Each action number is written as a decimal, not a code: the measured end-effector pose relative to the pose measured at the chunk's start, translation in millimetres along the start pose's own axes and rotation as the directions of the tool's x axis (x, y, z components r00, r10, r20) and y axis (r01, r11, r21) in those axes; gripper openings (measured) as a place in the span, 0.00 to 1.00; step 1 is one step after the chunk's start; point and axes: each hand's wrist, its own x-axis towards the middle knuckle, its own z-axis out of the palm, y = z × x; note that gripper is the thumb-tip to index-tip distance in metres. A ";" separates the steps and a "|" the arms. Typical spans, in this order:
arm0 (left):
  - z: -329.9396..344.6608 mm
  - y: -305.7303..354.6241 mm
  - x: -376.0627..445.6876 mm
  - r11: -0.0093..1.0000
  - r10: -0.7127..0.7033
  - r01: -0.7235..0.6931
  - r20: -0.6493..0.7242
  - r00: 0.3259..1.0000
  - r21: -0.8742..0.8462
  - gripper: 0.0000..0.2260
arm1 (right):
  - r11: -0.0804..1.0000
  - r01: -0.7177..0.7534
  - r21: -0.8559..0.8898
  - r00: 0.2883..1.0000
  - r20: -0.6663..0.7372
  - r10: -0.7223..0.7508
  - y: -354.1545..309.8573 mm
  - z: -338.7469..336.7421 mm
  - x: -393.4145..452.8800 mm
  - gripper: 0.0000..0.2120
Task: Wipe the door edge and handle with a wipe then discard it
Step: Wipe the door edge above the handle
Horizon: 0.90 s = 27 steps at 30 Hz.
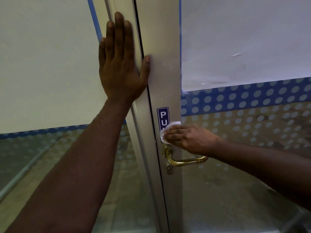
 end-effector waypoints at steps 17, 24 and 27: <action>-0.8 1.8 -0.9 1.000 0.002 -0.002 0.003 1.000 0.006 0.31 | 0.993 -0.117 0.009 0.983 -0.143 0.117 12.5 -15.4 -1.6 0.35; 0.7 0.9 -0.6 1.000 0.003 -0.003 -0.013 1.000 -0.013 0.31 | 0.995 0.078 -0.062 0.997 0.028 -0.077 13.1 0.2 -18.4 0.35; 0.8 1.8 -0.7 1.000 0.000 0.000 -0.009 1.000 0.000 0.31 | 0.994 0.086 -0.066 0.995 0.052 -0.083 23.0 4.3 -31.9 0.34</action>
